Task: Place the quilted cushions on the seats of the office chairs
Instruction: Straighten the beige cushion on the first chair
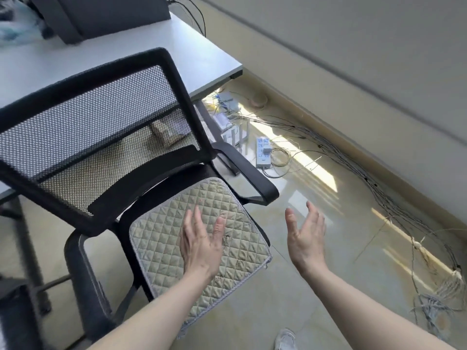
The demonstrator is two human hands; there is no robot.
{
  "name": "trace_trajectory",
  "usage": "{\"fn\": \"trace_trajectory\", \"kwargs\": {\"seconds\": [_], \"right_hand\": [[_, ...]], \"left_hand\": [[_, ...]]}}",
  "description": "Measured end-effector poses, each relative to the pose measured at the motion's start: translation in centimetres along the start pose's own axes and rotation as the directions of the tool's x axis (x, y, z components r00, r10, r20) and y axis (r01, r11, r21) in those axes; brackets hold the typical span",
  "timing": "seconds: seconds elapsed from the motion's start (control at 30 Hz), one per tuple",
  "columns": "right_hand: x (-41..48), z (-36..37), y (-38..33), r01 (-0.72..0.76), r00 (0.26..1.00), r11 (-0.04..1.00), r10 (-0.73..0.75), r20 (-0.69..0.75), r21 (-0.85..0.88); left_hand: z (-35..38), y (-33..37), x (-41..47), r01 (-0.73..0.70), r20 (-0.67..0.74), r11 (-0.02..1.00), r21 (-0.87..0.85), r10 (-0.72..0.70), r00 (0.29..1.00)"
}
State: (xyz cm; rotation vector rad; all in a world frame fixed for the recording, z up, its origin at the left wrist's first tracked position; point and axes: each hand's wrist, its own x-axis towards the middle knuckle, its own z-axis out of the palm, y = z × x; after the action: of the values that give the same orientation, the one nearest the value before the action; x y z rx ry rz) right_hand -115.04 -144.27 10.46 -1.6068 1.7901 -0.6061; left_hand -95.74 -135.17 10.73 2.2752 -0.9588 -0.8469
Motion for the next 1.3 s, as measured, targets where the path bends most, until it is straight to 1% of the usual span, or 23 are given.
{"fn": "trace_trajectory", "kwargs": {"seconds": [0.1, 0.17, 0.37, 0.43, 0.6, 0.77, 0.9, 0.97, 1.07, 1.17, 1.23, 1.3], "right_hand": [[1.5, 0.3, 0.9, 0.062, 0.993, 0.997, -0.058, 0.098, -0.041], [2.3, 0.5, 1.7, 0.127, 0.979, 0.988, -0.112, 0.170, -0.082], [3.3, 2.9, 2.7, 0.284, 0.915, 0.948, -0.224, 0.335, -0.142], [3.4, 4.9, 2.9, 0.313, 0.888, 0.938, -0.234, 0.395, -0.147], [4.2, 10.2, 3.4, 0.304, 0.860, 0.942, -0.208, 0.466, -0.140], [6.1, 15.5, 4.3, 0.267, 0.870, 0.946, -0.153, 0.469, -0.186], [7.9, 18.8, 5.0, 0.246, 0.902, 0.944, -0.141, 0.408, -0.219], [8.6, 20.2, 5.5, 0.237, 0.914, 0.941, -0.131, 0.385, -0.243], [9.2, 22.0, 6.1, 0.237, 0.926, 0.925, -0.122, 0.356, -0.297], [9.6, 23.1, 6.4, 0.242, 0.948, 0.877, -0.122, 0.296, -0.415], [10.0, 23.5, 6.4, 0.234, 0.952, 0.880, -0.120, 0.283, -0.413], [10.4, 24.0, 6.5, 0.210, 0.951, 0.908, -0.104, 0.290, -0.363]], "left_hand": [[1.8, 0.1, 0.1, 0.088, -0.055, 0.996, -0.008, -0.088, 0.995], [2.8, 0.0, 0.1, 0.154, -0.085, 0.987, -0.051, -0.158, 0.984], [4.3, -2.5, -0.4, 0.278, -0.178, 0.949, -0.148, -0.302, 0.937], [4.2, -4.5, -0.5, 0.330, -0.206, 0.928, -0.171, -0.361, 0.910], [3.7, -9.8, 0.1, 0.420, -0.269, 0.878, -0.231, -0.472, 0.839], [3.8, -16.4, 2.0, 0.507, -0.326, 0.820, -0.268, -0.572, 0.753], [4.0, -20.7, 3.2, 0.603, -0.343, 0.745, -0.286, -0.667, 0.661], [3.9, -22.5, 3.7, 0.638, -0.343, 0.716, -0.284, -0.697, 0.629], [3.9, -24.3, 4.3, 0.653, -0.325, 0.693, -0.305, -0.720, 0.613], [3.6, -25.5, 4.9, 0.673, -0.325, 0.678, -0.295, -0.734, 0.597], [3.3, -26.0, 5.3, 0.681, -0.348, 0.674, -0.285, -0.735, 0.582], [2.9, -26.3, 5.6, 0.661, -0.391, 0.700, -0.271, -0.707, 0.589]]}}
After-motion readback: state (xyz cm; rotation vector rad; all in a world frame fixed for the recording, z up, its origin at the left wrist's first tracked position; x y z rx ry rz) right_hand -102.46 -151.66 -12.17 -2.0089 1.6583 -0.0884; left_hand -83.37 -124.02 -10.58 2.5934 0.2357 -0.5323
